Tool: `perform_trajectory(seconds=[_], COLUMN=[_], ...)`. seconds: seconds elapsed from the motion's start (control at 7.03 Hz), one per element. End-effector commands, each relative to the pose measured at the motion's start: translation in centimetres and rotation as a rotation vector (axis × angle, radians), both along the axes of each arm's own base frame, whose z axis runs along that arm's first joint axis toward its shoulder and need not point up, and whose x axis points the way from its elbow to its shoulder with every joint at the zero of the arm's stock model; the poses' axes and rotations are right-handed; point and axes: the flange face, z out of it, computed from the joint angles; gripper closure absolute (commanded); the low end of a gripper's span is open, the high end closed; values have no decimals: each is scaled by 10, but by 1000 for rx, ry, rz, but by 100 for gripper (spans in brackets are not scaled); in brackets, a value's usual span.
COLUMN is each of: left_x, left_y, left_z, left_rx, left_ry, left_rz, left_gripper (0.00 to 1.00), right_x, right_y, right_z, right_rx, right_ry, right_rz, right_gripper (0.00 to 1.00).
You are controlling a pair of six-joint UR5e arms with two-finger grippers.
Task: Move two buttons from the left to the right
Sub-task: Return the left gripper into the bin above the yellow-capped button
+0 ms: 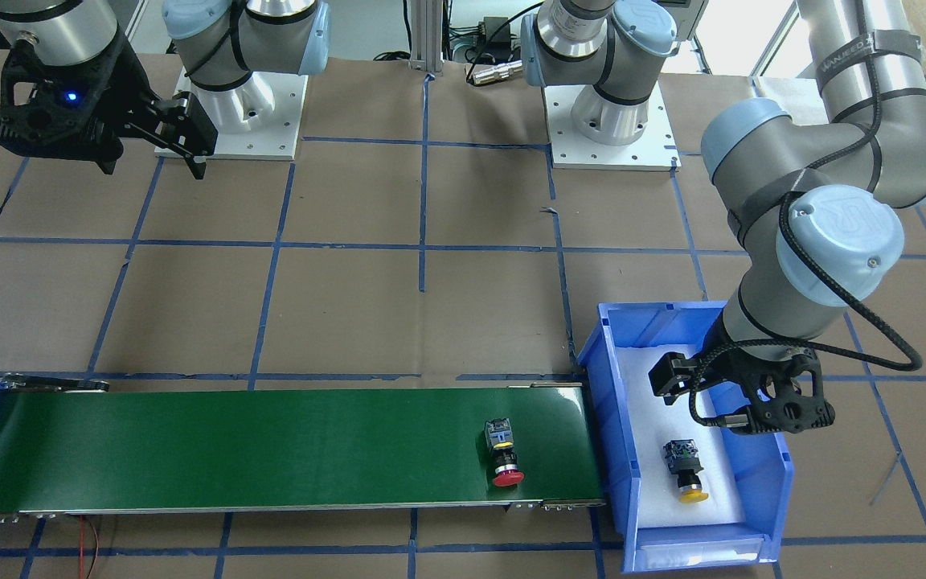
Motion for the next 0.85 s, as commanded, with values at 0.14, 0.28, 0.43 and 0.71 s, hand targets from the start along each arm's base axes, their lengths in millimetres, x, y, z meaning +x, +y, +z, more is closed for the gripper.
perform_trajectory(seconds=[0.14, 0.28, 0.43, 0.71], left_x=[12, 14, 14, 23], left_y=[-20, -25, -28, -42], left_z=[-34, -45, -56, -49], left_rx=[-16, -17, -4, -29], left_ry=[53, 52, 54, 51], left_rz=[15, 11, -4, -7], left_gripper=[0, 0, 0, 0], right_x=[0, 0, 0, 0], right_y=[-1, -1, -1, 0], right_z=[-1, -1, -1, 3], right_rx=[-2, -6, -6, -17], right_ry=[-1, -1, -1, -1], right_rz=[-1, -1, -1, -1], right_gripper=[0, 0, 0, 0])
